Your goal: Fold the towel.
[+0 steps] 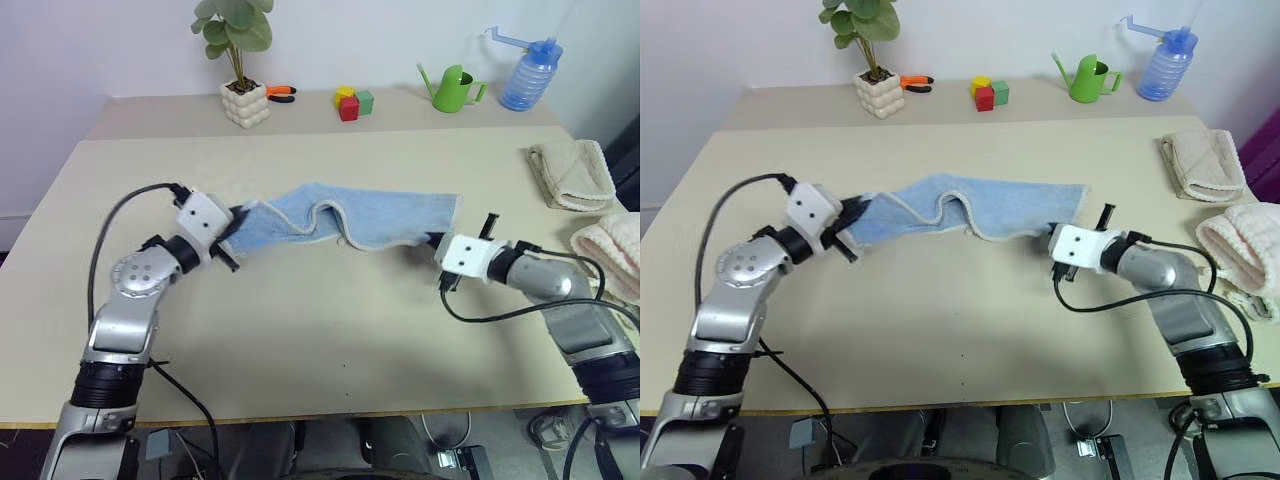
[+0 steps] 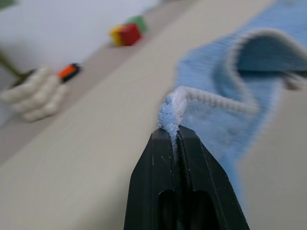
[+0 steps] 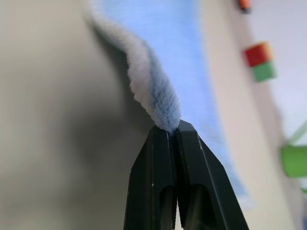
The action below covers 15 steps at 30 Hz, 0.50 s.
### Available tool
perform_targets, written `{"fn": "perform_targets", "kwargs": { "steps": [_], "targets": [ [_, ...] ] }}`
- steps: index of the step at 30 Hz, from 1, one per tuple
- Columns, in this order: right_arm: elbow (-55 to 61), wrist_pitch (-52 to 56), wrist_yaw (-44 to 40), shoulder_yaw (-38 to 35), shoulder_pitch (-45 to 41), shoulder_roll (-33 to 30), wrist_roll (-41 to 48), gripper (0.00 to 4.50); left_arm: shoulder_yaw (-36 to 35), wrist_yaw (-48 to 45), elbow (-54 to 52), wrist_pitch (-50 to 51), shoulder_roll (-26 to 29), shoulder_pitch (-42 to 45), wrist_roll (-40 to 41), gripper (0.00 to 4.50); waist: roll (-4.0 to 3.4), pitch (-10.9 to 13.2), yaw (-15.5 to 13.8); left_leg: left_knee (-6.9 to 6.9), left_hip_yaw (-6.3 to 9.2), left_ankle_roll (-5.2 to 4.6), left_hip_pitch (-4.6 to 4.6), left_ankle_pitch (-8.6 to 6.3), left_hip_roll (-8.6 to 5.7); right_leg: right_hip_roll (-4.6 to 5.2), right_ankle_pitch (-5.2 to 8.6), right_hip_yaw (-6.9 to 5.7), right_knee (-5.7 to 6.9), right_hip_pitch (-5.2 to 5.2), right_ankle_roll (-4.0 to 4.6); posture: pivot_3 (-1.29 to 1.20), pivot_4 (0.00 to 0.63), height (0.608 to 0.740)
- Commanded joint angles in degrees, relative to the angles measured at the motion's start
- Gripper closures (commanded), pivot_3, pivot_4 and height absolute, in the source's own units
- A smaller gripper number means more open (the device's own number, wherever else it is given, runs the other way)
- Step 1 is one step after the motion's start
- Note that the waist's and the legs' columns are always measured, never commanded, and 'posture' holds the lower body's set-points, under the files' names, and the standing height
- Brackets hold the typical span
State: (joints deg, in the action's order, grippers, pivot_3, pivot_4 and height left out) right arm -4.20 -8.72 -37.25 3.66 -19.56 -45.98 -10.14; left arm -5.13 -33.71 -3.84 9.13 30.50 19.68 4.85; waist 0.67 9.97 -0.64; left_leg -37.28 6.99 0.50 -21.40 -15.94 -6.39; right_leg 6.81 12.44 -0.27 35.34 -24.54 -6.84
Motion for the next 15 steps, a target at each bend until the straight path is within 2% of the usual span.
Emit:
{"fn": "perform_targets", "kwargs": {
  "steps": [1,5,8,13,15],
  "targets": [
    [0.0,2.01,3.3,-4.42,-7.67,0.72,1.63,4.48,-4.74,5.41,5.16,-3.92,-0.25,8.15,0.79,4.5,0.01,0.01,-0.06,0.0,0.0,0.0,-0.01,0.0,0.0,0.0,-0.02,0.0,0.0,-0.01,0.01,0.0,0.15,0.732],
    [-10.37,0.89,11.06,-6.33,-22.55,0.46,-1.31,4.48,-8.64,16.46,20.22,-10.24,0.22,26.32,-0.99,4.5,0.12,0.08,-0.17,-0.1,0.01,0.07,-0.07,0.04,-0.01,-0.01,-0.12,-0.03,-0.03,-0.01,-0.02,0.0,0.15,0.732],
    [-15.96,-1.07,14.54,-7.17,-30.17,-0.08,-1.25,4.48,-11.7,20.97,28.13,-14.25,1.82,35.18,0.05,4.5,0.15,0.07,0.0,-0.09,-0.01,0.09,-0.32,0.06,-0.02,-0.01,-0.26,-0.03,-0.14,-0.24,-0.05,0.0,0.15,0.732],
    [-17.08,-1.72,12.52,-8.04,-33.45,-0.17,1.87,4.48,-13.35,18.14,31.35,-15.0,4.45,37.23,3.43,4.5,0.07,0.02,1.24,0.2,-0.19,-0.05,-0.42,-0.03,0.0,0.03,-0.25,0.01,-0.24,-0.43,-0.08,0.0,0.15,0.732],
    [-13.8,-0.38,8.36,-8.64,-30.62,-0.1,5.79,4.48,-12.7,12.95,27.65,-14.28,6.25,31.84,5.0,4.5,0.07,0.02,1.5,0.1,-0.21,-0.08,-0.6,-0.05,-0.02,0.04,-0.27,0.01,-0.24,-0.55,-0.11,0.0,0.15,0.732]
  ]
}}
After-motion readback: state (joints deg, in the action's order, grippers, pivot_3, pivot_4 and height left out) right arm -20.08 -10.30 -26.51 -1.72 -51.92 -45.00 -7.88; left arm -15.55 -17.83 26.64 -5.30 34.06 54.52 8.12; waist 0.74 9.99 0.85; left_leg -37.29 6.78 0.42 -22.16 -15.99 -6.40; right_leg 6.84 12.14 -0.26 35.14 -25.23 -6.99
